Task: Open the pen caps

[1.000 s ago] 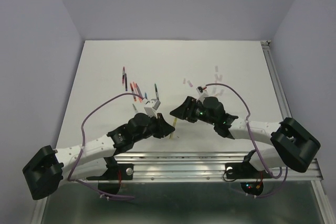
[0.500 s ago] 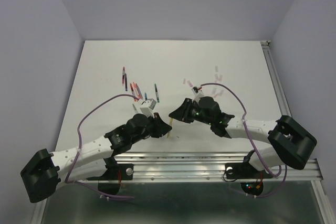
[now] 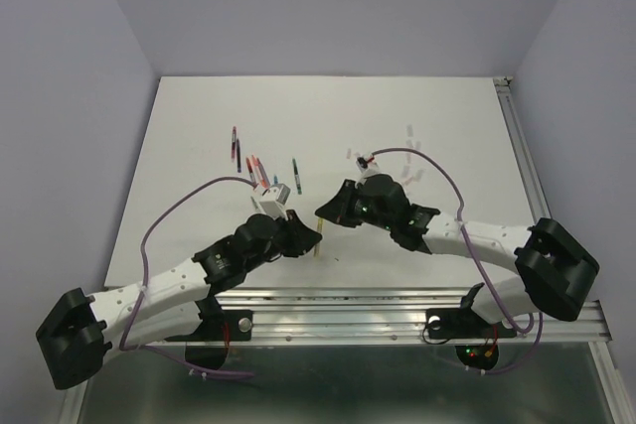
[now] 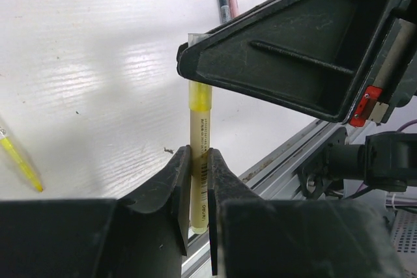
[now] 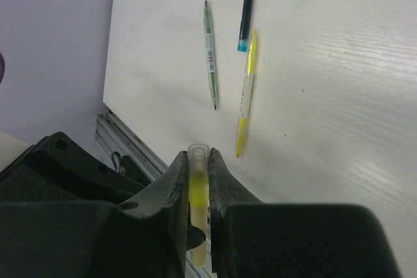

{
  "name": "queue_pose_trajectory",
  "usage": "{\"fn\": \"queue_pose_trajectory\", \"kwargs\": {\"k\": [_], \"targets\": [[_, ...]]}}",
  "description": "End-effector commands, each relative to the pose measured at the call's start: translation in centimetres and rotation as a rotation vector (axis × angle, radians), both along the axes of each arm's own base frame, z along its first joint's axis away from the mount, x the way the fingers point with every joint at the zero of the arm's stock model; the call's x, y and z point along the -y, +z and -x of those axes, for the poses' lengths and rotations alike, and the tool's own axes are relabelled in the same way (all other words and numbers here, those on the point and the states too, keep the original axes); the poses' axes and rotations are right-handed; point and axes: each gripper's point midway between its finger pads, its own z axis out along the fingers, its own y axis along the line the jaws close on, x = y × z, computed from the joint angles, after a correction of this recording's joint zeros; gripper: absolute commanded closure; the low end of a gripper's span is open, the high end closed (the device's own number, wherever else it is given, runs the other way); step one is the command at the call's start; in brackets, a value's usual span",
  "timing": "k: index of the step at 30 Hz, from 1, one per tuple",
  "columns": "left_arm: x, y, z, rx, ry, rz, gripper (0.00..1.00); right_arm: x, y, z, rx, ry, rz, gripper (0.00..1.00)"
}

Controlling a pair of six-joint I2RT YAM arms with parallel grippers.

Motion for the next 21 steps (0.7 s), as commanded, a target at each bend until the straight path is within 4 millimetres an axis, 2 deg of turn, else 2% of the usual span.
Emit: {"fn": "queue_pose_trajectory", "kwargs": {"k": [1,3,4,5,6,7,9,12,14,15,16,17,18,19,20,21], "targets": [[1.1,1.2,2.4,-0.035,-0.128,0.046,1.0,5.1,2.3,-7.5,0.163,-0.329,0.187,0.99],[1.2,0.2,3.8,-0.072,-0.19,0.037,1.0,7.0,3.1,-9.9,0.194,-0.402,0.269,0.99],[1.0,-0.4,4.2,-0.092,-0.204,0.02,1.0,8.9,3.2,-11.7,0.193,-0.452,0.296,0.99],[1.0,-0.6,4.5,-0.102,-0.216,0.012,1.0,9.9,2.8,-12.4,0.178,-0.467,0.332,0.99],[1.0,-0.8,5.1,-0.119,-0.24,0.011,1.0,10.5,4.0,-13.6,0.191,-0.491,0.327,0.99],[0.9,-1.3,5.4,-0.138,-0.249,-0.003,1.0,12.3,3.9,-14.9,0.192,-0.532,0.352,0.99],[0.8,-1.9,5.9,-0.17,-0.26,-0.016,1.0,14.1,4.3,-16.1,0.193,-0.575,0.359,0.99],[0.6,-2.1,5.6,-0.179,-0.23,-0.022,1.0,15.2,4.3,-16.4,0.184,-0.584,0.354,0.99],[0.3,-2.2,5.1,-0.18,-0.195,-0.037,1.0,16.3,3.3,-16.1,0.161,-0.597,0.366,0.99],[0.2,-1.6,4.0,-0.165,-0.137,-0.042,1.0,16.7,2.8,-15.7,0.149,-0.6,0.379,0.99],[-0.2,-2.1,3.5,-0.178,-0.094,-0.075,1.0,17.6,1.4,-15.1,0.124,-0.621,0.41,0.99],[-0.8,-1.8,1.9,-0.157,-0.007,-0.111,1.0,18.4,0.7,-14.2,0.105,-0.633,0.434,0.99],[-1.6,-2.3,1.5,-0.181,0.047,-0.151,1.0,19.3,0.1,-13.8,0.09,-0.667,0.452,0.99],[-2.2,-2.3,-0.2,-0.168,0.133,-0.193,1.0,20.6,-1.2,-12.6,0.059,-0.68,0.486,0.99],[-2.6,-3.4,0.1,-0.197,0.137,-0.237,1.0,21.2,-2.1,-12.2,0.038,-0.69,0.509,0.99],[-3.3,-3.8,-1.2,-0.198,0.196,-0.303,1.0,22.4,-2.3,-11.8,0.025,-0.716,0.523,0.99]]}}
